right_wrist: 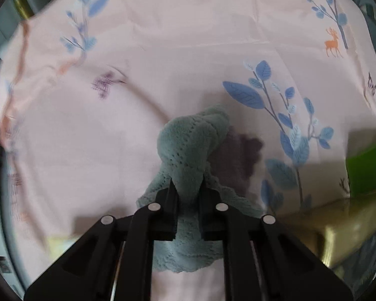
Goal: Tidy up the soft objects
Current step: 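Move the right gripper back to the grey cloth and grasp it, then lift the grey cloth with the right gripper and carry it over the box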
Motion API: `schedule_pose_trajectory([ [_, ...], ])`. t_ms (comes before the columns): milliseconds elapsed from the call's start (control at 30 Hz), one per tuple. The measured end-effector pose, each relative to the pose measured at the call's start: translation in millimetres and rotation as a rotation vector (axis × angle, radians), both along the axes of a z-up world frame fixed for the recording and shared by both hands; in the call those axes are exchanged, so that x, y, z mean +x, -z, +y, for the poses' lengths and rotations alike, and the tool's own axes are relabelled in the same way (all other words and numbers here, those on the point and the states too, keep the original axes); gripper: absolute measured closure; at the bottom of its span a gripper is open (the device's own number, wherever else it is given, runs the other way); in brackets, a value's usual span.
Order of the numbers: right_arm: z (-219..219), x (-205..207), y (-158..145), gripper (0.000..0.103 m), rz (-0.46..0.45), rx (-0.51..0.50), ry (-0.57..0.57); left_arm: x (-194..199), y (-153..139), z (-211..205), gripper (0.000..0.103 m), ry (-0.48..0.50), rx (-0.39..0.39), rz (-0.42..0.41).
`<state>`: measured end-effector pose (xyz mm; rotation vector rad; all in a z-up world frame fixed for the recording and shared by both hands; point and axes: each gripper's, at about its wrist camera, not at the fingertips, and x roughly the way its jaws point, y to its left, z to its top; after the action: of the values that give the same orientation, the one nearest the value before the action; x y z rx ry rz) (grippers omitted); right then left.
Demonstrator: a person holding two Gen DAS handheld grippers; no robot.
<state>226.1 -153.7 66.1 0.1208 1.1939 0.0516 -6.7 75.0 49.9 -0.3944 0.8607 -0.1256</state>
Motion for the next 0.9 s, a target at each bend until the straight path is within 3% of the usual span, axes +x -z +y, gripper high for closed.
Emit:
schedule_pose_trajectory([
  [200,-24,-93,-66,0.092,-0.121,0.172,-0.109,-8,-7,-16,0.014,0.065,-0.018,-0.036],
  [267,-30,-130,-75,0.091,-0.150,0.200,-0.146,-12,-8,-26,0.014,0.118,-0.032,-0.040],
  [400,-29,-196,-65,0.091,-0.139,0.201,-0.203,-23,-15,-44,0.014,0.215,-0.042,-0.068],
  [600,-29,-242,-13,0.086,-0.020,0.169,-0.201,-26,-15,-60,0.014,0.305,-0.069,-0.055],
  [667,-28,-249,-1,0.075,-0.007,0.142,-0.189,-27,-12,-67,0.014,0.334,-0.074,-0.043],
  [733,-33,-255,3,0.043,-0.021,0.153,-0.150,-28,-9,-74,0.014,0.366,-0.086,-0.029],
  [900,-57,-265,-14,0.025,-0.139,0.220,-0.095,-29,-1,-96,0.014,0.427,-0.115,-0.003],
])
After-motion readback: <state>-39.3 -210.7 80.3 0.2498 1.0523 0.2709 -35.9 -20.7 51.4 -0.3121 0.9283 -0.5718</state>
